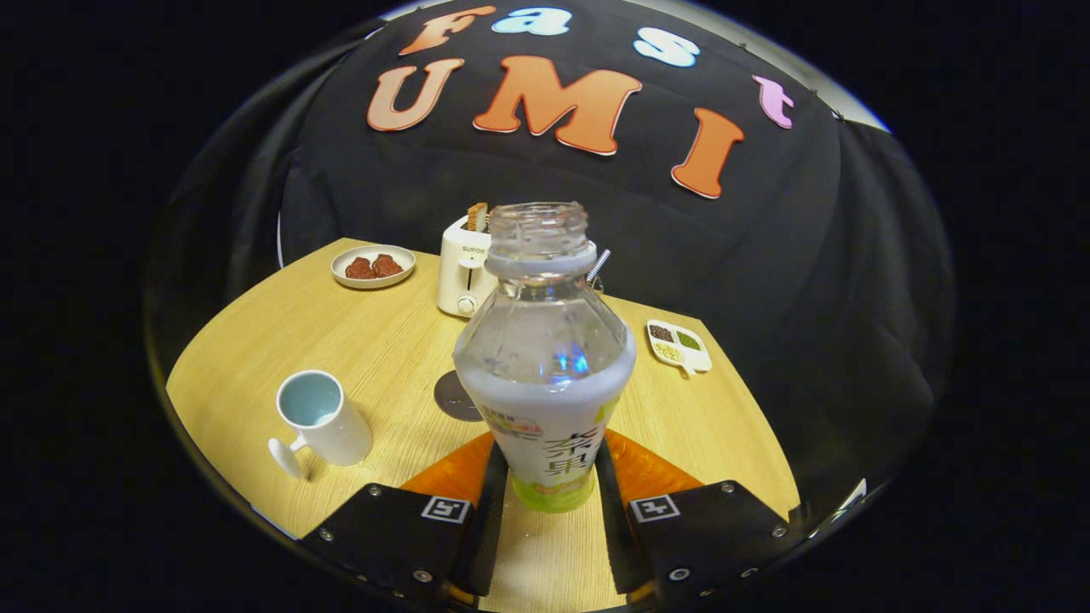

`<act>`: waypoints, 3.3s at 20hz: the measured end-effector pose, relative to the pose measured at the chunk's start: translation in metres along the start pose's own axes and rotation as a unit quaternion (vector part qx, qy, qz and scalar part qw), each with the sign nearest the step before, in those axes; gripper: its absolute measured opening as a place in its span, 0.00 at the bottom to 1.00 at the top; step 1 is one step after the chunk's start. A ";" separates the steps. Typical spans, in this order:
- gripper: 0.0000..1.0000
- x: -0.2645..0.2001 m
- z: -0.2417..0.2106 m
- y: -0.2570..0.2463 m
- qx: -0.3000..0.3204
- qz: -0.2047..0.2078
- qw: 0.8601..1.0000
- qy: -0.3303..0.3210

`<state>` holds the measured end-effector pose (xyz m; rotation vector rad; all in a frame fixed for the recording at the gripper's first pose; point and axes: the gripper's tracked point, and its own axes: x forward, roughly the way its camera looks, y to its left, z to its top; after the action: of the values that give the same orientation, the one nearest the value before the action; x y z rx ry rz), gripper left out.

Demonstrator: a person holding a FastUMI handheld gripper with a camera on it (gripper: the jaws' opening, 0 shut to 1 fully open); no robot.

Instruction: Take the bottle from table, then pour the juice into the cup, finally place the bottle on the coaster

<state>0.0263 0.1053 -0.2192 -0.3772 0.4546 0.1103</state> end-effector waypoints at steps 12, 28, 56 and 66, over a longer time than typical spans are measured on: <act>0.53 0.007 0.031 0.065 -0.267 -0.025 0.962 -0.040; 0.53 0.031 0.037 0.073 -0.512 -0.087 0.851 -0.082; 0.53 0.044 0.065 0.066 -0.664 -0.107 0.732 -0.109; 0.53 0.047 0.069 0.064 -0.683 -0.106 0.715 -0.107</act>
<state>0.0843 0.1919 -0.2045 -1.8719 0.0028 0.2584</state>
